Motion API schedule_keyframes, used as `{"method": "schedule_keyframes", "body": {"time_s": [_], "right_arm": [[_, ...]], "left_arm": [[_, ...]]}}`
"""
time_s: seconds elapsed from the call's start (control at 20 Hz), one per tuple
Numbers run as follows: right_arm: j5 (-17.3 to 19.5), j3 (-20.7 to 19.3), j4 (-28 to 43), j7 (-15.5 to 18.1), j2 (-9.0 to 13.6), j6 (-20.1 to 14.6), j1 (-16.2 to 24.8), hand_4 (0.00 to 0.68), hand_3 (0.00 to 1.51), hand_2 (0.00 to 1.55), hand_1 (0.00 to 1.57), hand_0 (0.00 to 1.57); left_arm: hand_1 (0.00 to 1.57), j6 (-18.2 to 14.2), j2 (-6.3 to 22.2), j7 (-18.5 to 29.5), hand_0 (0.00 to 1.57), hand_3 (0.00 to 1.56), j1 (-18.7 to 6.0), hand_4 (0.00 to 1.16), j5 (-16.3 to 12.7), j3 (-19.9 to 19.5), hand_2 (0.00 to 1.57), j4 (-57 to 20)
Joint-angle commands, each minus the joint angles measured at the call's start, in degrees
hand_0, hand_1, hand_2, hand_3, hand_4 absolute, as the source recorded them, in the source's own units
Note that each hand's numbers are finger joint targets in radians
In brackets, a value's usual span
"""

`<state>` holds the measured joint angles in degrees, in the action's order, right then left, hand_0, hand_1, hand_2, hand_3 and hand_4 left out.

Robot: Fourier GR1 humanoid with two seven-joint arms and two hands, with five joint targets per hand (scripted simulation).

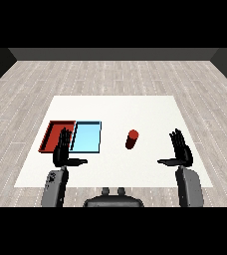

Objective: Pick the red can and put it in the red box

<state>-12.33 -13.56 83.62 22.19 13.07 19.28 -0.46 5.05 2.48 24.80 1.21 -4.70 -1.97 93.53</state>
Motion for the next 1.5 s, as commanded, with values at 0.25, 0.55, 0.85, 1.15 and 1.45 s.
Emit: {"method": "schedule_keyframes", "body": {"time_s": [0.25,0.55,0.85,1.15,1.45], "right_arm": [[1.9,0.6,-2.6,-0.4,-0.6,0.5,-2.2,0.000,0.00,0.00,0.00,0.00],[2.8,1.6,-9.2,-2.3,-1.6,-1.9,-9.8,0.000,0.00,0.00,0.00,0.00],[-0.2,2.4,-11.4,-6.6,-3.5,-1.7,-12.9,0.000,0.00,0.00,0.00,0.00],[0.8,2.3,-22.6,0.2,-5.8,-2.1,-15.9,0.000,0.00,0.00,0.00,0.00],[1.0,3.1,-25.1,1.3,-6.4,-3.9,-18.5,0.000,0.00,0.00,0.00,0.00]], "left_arm": [[0.00,0.3,1.0,-0.8,0.00,0.00,-1.4,0.00,-2.0,-2.7,0.00,-0.8],[0.00,0.0,1.0,-0.7,0.00,0.00,-1.6,0.00,-1.2,-2.1,0.00,0.6],[0.00,1.1,0.4,-0.3,0.00,0.00,-1.3,0.00,-2.6,-1.9,0.00,0.5],[0.00,1.4,0.6,3.1,0.00,0.00,-0.8,0.00,-1.2,-2.3,0.00,-2.8],[0.00,1.6,1.8,0.4,0.00,0.00,-2.1,0.00,-3.0,-4.2,0.00,-1.1]]}}
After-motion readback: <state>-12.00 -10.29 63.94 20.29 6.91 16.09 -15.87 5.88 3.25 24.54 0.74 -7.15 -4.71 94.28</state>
